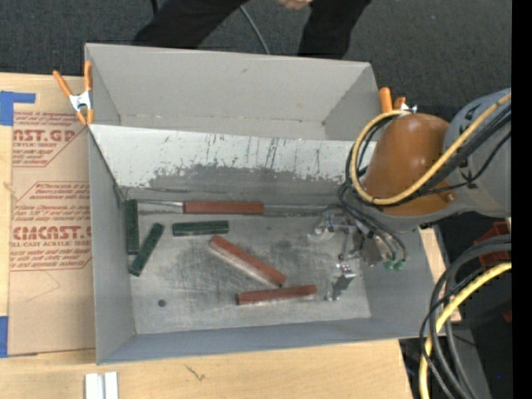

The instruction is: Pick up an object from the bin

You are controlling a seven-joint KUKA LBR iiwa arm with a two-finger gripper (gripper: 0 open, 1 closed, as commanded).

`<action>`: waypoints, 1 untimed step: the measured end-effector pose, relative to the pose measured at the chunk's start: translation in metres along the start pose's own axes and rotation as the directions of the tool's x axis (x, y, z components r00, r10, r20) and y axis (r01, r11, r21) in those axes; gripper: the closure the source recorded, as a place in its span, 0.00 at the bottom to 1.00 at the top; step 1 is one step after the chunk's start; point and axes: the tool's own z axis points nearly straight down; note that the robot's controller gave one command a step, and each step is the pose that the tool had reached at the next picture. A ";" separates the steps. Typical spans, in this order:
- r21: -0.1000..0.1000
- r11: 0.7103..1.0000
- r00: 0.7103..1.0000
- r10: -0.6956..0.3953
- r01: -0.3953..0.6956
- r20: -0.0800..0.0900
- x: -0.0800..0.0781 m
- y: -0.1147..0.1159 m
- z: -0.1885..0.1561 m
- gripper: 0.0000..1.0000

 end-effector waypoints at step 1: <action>0.010 1.000 1.000 -0.016 0.016 0.024 0.018 0.031 0.055 1.00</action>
Offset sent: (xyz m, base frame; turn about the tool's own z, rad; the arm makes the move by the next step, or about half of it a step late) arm 0.0000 0.0000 0.0000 0.0000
